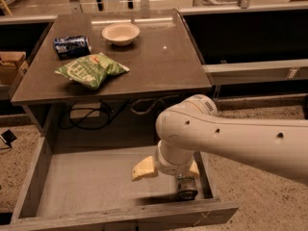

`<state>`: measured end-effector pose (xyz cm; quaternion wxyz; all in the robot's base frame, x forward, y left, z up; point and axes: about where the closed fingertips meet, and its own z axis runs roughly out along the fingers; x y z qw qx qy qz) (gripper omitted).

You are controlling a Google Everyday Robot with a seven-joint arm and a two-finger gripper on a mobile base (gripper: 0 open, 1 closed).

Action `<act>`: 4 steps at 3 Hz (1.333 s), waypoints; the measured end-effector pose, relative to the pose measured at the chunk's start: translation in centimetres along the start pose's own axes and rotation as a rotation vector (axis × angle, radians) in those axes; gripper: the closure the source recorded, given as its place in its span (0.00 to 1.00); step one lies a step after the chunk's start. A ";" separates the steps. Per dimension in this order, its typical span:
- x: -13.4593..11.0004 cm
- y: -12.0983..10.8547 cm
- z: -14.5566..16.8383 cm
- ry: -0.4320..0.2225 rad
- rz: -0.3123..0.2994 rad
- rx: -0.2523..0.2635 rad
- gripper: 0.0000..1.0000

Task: Pick 7up can from top drawer and place on counter

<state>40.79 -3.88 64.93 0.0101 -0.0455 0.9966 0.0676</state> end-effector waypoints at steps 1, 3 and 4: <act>-0.7 -0.6 1.1 -0.022 -0.003 0.001 0.00; -1.0 -1.6 3.1 -0.057 -0.018 0.024 0.00; -0.9 -1.7 4.3 -0.050 -0.029 0.035 0.00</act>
Offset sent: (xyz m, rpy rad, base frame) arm 0.0171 -0.0165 -0.0372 -0.0039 -0.0688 0.0025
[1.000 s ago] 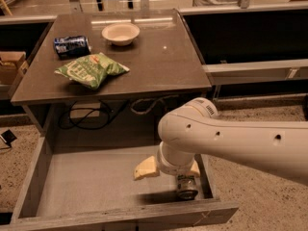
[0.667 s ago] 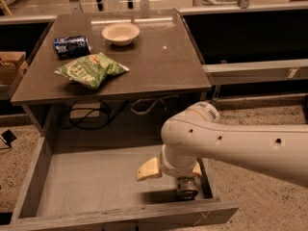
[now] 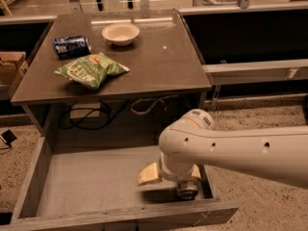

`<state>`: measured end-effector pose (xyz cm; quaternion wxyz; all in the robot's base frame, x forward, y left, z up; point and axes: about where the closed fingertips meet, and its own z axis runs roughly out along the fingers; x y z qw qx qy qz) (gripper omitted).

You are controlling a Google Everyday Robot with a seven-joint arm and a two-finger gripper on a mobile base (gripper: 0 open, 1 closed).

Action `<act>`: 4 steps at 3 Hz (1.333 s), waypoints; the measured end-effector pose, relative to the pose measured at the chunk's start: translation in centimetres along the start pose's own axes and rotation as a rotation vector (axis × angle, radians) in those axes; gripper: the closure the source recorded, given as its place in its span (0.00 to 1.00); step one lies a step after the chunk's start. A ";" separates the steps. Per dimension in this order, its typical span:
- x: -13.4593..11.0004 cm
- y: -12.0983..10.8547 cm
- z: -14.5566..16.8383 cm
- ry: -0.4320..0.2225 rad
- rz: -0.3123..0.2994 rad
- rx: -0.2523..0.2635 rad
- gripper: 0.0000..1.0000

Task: Pick 7up can from top drawer and place on counter

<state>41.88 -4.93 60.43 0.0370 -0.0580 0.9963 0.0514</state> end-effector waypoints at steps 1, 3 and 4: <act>0.3 0.1 1.1 0.015 -0.011 0.010 0.00; 0.3 0.7 1.2 0.012 -0.037 0.003 0.42; 0.4 1.1 1.8 0.024 -0.056 -0.004 0.54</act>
Offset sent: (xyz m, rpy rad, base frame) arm -0.0021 0.0049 -0.0202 -0.0031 0.0245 0.0343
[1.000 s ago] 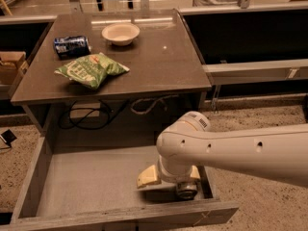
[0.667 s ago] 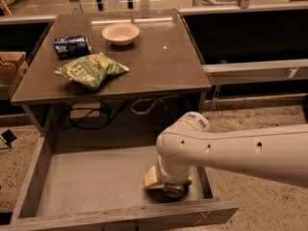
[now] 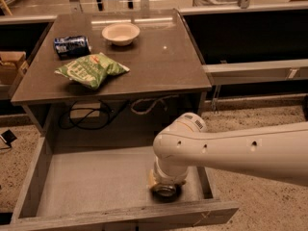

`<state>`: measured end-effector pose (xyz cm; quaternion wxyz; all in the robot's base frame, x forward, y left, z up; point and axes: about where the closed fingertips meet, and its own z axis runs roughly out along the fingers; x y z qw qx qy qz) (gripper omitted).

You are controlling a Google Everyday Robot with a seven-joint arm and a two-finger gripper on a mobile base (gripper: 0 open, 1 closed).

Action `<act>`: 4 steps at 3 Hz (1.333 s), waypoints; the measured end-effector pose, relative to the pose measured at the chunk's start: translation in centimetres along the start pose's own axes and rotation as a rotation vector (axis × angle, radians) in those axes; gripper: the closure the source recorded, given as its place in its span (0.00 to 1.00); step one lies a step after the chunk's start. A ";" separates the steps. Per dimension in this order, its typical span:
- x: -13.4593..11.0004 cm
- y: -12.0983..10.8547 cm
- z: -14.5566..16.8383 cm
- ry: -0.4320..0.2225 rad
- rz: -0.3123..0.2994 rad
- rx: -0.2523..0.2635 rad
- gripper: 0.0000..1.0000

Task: Pick 7up can from top drawer and place on counter

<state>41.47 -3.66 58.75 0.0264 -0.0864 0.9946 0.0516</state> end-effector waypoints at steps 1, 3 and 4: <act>0.0 0.0 -0.2 0.000 0.000 0.000 0.57; -4.2 -4.3 -6.7 -0.090 0.037 -0.102 0.60; -7.7 -7.6 -10.9 -0.116 0.008 -0.143 0.78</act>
Offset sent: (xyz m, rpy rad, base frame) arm 0.0369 -0.0391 0.0605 0.2059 -0.0331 -0.0412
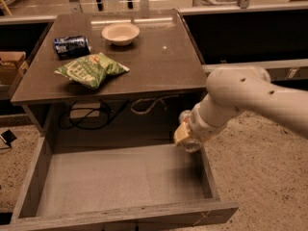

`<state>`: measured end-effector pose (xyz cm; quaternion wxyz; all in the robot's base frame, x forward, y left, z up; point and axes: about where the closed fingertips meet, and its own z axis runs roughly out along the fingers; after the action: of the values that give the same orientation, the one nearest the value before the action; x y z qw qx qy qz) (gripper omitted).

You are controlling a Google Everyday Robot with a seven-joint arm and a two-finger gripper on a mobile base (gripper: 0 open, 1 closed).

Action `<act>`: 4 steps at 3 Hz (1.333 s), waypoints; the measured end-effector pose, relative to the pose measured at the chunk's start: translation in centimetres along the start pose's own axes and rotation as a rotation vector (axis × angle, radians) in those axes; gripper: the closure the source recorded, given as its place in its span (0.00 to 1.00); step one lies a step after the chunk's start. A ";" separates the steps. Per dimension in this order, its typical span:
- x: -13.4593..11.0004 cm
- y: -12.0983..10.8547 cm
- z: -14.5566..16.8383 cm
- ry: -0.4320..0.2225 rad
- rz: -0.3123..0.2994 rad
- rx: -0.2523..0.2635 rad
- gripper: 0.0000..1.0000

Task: Pick 7up can from top drawer and place on counter

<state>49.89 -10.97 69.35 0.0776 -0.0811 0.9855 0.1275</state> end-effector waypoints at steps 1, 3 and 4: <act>-3.9 0.4 -3.5 -0.076 -0.048 -0.018 1.00; -5.5 1.4 -6.1 -0.137 -0.071 -0.040 1.00; -5.6 1.6 -6.6 -0.150 -0.076 -0.045 1.00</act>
Offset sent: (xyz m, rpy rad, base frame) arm 0.0299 -0.0015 0.0380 0.0218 -0.0750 0.0333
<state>54.21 -10.40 77.04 0.1540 -0.1104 0.9700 0.1524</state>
